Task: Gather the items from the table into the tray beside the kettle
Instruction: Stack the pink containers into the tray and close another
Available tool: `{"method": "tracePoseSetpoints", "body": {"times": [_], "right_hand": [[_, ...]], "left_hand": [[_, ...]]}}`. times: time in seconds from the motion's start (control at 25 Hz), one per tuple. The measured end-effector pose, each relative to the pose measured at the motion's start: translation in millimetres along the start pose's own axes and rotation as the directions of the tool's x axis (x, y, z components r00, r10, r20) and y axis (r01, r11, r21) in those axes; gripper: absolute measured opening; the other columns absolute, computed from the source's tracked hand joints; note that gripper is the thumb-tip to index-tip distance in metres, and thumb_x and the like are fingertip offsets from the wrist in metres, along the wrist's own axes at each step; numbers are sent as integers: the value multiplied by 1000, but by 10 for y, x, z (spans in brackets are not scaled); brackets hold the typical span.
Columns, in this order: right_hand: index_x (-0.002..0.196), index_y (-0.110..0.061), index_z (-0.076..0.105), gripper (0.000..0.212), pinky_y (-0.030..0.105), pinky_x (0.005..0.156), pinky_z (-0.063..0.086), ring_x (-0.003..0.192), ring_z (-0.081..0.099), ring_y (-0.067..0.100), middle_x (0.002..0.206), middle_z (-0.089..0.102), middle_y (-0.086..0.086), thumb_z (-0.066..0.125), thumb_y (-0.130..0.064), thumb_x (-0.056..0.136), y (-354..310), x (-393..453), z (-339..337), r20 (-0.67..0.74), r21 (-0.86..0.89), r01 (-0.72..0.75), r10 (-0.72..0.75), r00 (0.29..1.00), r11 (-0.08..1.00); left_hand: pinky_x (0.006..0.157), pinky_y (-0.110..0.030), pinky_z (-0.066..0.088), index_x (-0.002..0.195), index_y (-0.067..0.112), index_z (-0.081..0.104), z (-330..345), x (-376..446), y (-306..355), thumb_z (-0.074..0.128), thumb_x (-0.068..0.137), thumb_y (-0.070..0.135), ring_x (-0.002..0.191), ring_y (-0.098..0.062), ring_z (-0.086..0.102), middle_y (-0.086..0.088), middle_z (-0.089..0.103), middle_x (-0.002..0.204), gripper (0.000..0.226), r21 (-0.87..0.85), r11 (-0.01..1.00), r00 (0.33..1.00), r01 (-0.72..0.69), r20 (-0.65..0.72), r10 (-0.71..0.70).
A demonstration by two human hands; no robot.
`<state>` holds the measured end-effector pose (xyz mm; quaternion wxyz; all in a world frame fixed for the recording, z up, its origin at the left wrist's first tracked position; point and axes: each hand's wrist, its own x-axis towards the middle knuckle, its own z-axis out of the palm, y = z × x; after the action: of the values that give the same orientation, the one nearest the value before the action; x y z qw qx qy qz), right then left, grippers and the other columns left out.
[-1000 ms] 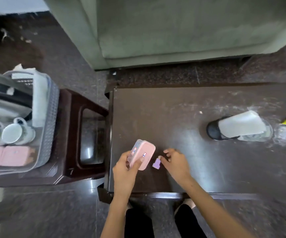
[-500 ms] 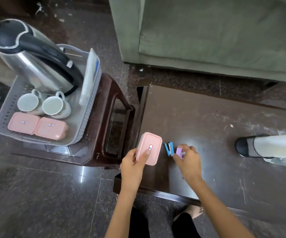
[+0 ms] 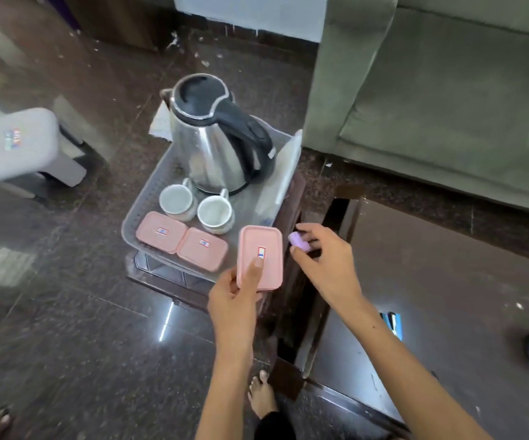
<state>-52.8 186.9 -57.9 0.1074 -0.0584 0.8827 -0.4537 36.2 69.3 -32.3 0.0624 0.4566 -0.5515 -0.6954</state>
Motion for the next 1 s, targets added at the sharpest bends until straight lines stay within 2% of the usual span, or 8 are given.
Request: {"method": "tracePoseSetpoints", "body": {"times": [0.16,0.32,0.48,0.6,0.68,0.8,0.88,1.0], "right_hand": [[92,-19,62,11,39,67,53,78,62,18,88,66,-2,62,-27,84,-269,228,438,38,-168,127,-122,992,978],[86,-14,70,10,34,66,49,77,62,28,85,64,8,65,-17,77,-455,439,775,191,-498,325,-263,946,804],[60,-15,63,17,24,49,39,55,62,26,60,61,4,80,-15,57,-487,453,996,237,-710,293,-175,956,640],[71,-18,66,16,24,54,43,67,64,22,72,64,0,80,-22,63,-505,414,994,236,-763,284,-159,959,580],[93,-18,66,13,30,69,46,88,63,23,93,65,0,60,-27,86,-506,399,992,251,-640,240,-96,963,730],[77,-23,68,31,33,71,52,75,66,12,74,69,-8,50,-45,92,-667,279,987,239,-164,52,-11,971,985],[66,-30,65,34,28,70,52,64,63,5,60,65,-13,50,-49,91,-772,227,1008,279,63,-44,25,960,997],[79,-34,69,11,39,74,57,69,67,10,74,71,-10,62,-33,88,-860,298,1110,236,154,-89,51,970,984]], "left_hand": [[63,-17,57,96,12,69,-377,263,196,67,85,28,80,-15,68,-5,72,88,19,-65,998,998,-3,-62,-1],[66,-19,58,97,12,69,-554,470,237,67,85,30,74,-7,70,-2,73,87,22,-81,996,997,20,-76,-27],[65,-20,58,99,6,68,-625,579,214,67,86,27,76,-13,69,-6,72,90,25,-133,989,994,59,-86,-71],[63,-19,58,102,4,65,-662,651,199,67,85,26,83,-18,69,-11,71,96,28,-161,983,991,86,-88,-101],[63,-18,57,105,2,62,-661,703,204,68,84,26,89,-22,70,-12,71,99,33,-192,976,988,106,-87,-124],[65,-18,56,111,1,59,-631,761,232,67,85,23,90,-21,71,-14,71,103,35,-237,962,985,135,-72,-156],[68,-20,57,113,1,59,-612,790,268,65,87,23,89,-23,72,-17,72,103,34,-283,948,987,144,-28,-158],[70,-24,58,112,4,63,-622,848,304,62,89,22,84,-21,72,-14,73,99,29,-301,946,992,121,17,-121]]}}
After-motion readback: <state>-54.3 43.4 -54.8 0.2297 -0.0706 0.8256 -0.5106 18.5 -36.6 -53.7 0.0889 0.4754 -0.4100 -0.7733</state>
